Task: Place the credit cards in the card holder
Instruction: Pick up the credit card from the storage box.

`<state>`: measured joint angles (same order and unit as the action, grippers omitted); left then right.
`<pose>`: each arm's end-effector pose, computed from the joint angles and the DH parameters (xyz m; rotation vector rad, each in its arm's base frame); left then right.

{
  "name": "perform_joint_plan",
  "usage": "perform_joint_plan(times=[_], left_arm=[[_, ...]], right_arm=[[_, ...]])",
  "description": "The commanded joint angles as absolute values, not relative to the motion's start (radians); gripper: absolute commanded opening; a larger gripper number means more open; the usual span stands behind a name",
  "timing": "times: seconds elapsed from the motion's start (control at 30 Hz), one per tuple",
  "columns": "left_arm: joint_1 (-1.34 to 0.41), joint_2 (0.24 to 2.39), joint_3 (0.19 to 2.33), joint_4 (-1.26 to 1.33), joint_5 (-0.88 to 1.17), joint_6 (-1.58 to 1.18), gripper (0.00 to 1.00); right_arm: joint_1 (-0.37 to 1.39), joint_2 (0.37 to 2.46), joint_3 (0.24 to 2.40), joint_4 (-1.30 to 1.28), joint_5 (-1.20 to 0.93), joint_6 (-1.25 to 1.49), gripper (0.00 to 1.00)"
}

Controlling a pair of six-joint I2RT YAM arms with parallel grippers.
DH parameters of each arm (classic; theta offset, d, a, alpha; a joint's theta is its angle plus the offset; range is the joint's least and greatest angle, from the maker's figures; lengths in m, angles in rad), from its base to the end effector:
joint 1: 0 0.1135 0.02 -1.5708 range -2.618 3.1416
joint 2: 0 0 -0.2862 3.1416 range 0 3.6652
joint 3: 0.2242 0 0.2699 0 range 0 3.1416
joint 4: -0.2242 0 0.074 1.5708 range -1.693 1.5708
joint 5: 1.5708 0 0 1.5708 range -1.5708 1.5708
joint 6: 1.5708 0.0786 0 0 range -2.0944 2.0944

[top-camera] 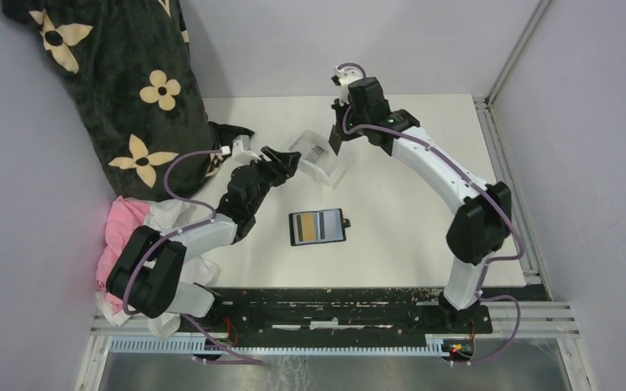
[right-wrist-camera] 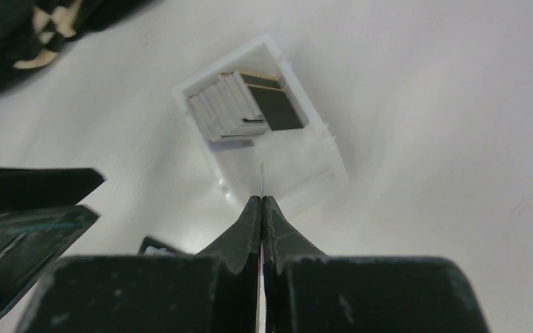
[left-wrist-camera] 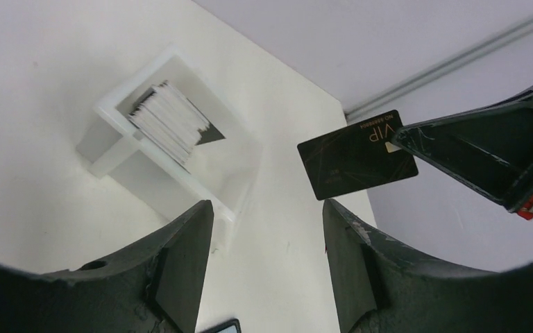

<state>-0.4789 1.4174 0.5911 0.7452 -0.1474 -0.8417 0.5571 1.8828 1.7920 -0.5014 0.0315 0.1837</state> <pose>0.3159 -0.1510 0.2312 -0.4262 1.6736 -0.8739 0.4274 0.2633 0.3366 -0.3883 2.1543 0.3898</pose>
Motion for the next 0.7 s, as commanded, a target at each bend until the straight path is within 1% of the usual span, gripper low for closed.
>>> perform_joint_plan(times=[0.0,0.17,0.3,0.53,0.67], left_arm=[[-0.475,1.363,0.562,0.819,0.055,-0.754,0.67],[-0.475,1.373,0.539,0.895,0.321,-0.767,0.67],[-0.475,1.380,0.493,0.973,0.441,-0.785,0.67],[-0.475,1.445,0.469,1.135,0.702,-0.847,0.67],[-0.476,1.462,0.459,1.151,0.780,-0.861,0.66]], right_arm=[[0.574,1.670,1.638,-0.457,-0.101,0.289,0.01],[0.584,1.491,1.403,-0.423,-0.235,0.365,0.01],[0.589,1.374,1.263,-0.419,-0.304,0.404,0.01],[0.589,1.286,1.148,-0.413,-0.379,0.441,0.01],[0.589,1.280,1.113,-0.381,-0.415,0.468,0.01]])
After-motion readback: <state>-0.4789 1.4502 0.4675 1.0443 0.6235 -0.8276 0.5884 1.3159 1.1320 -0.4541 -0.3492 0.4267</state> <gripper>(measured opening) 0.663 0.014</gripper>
